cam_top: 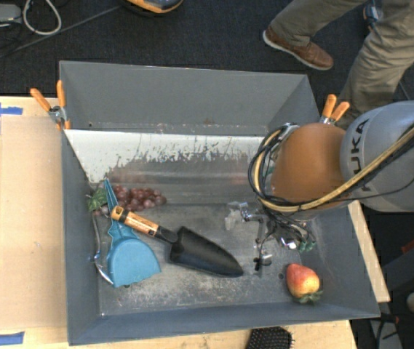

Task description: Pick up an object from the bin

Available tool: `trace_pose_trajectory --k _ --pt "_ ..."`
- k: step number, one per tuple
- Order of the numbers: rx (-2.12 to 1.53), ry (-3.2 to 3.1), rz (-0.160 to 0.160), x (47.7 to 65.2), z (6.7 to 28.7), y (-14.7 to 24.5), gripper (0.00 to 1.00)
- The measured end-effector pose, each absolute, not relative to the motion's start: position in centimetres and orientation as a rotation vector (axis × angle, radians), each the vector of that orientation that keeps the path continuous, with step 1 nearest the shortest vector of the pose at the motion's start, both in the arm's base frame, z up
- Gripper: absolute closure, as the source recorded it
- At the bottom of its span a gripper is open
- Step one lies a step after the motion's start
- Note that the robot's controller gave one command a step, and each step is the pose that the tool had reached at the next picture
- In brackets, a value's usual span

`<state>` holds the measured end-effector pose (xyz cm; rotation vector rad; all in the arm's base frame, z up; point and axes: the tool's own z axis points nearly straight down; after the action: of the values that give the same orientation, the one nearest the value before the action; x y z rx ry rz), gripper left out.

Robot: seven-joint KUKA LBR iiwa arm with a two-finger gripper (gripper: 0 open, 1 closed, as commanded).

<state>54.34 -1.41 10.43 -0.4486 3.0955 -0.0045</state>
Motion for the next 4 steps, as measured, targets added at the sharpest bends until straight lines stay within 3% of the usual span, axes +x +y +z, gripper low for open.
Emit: trace_pose_trajectory --k 1,2,3,4 --pt "-0.524 3.093 0.001 54.8 11.5 1.7 0.0" --pt "-0.811 3.032 -0.002 52.2 10.6 6.4 0.0" --pt "-0.349 3.108 0.001 52.0 6.9 7.4 1.0" --pt "-0.349 3.108 0.001 52.0 6.9 7.4 1.0"
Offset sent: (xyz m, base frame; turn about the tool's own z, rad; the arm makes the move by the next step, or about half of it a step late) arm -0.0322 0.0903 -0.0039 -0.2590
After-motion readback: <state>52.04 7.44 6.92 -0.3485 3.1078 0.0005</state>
